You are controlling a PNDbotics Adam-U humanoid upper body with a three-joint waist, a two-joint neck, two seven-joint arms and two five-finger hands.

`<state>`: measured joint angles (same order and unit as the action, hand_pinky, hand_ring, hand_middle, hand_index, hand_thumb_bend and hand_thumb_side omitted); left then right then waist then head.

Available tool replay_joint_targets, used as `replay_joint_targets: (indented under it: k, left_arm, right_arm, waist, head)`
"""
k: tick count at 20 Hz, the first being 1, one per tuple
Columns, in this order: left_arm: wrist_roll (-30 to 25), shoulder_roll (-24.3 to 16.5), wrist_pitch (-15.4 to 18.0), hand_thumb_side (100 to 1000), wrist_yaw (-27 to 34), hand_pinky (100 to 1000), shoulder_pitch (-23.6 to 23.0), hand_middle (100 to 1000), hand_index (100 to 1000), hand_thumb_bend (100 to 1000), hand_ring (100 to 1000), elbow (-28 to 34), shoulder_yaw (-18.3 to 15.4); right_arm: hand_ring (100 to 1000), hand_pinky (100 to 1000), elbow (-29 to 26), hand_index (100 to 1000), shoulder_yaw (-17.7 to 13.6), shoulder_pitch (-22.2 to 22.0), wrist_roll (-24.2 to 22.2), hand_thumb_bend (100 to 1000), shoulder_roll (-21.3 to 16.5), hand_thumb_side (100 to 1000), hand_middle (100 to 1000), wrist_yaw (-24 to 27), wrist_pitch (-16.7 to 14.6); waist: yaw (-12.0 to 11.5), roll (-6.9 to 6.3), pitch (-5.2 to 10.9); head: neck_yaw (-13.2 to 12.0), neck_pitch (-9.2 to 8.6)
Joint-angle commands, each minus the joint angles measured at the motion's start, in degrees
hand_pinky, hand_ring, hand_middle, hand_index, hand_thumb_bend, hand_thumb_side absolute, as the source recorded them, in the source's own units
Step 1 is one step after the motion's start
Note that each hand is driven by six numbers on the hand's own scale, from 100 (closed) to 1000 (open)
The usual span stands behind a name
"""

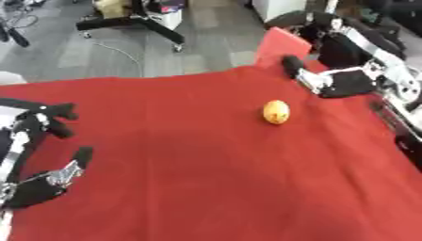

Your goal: Pick up the objects with one hand, pass them to the other hand, and then place them into the box on the other side of the table.

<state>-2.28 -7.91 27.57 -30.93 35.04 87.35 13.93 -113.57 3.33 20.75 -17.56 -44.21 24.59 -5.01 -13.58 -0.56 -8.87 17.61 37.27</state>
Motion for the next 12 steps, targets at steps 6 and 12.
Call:
replay_joint_targets:
  k: [6,12]
  left_arm:
    - [4.0,2.1,10.1,602,-0.5,622,5.5,691,854,475,587,5.1,7.6]
    - [8.7,0.2,11.9,560,2.9,648,4.4,701,844,506,611,13.7,8.2]
  right_arm:
    - [689,594,0.4,340,2.5,2.3,-6.1,100,6.5,227,415,-1.2,11.6]
    - [691,599,8.1,339,4.5,4.4,-9.1,100,7.8,221,415,-6.6,11.9]
  waist:
    - [-0.8,1.35,1.76]
    - [-0.7,1.69,2.10]
  head:
    - [-1.3,1.65]
    - [-1.7,2.51]
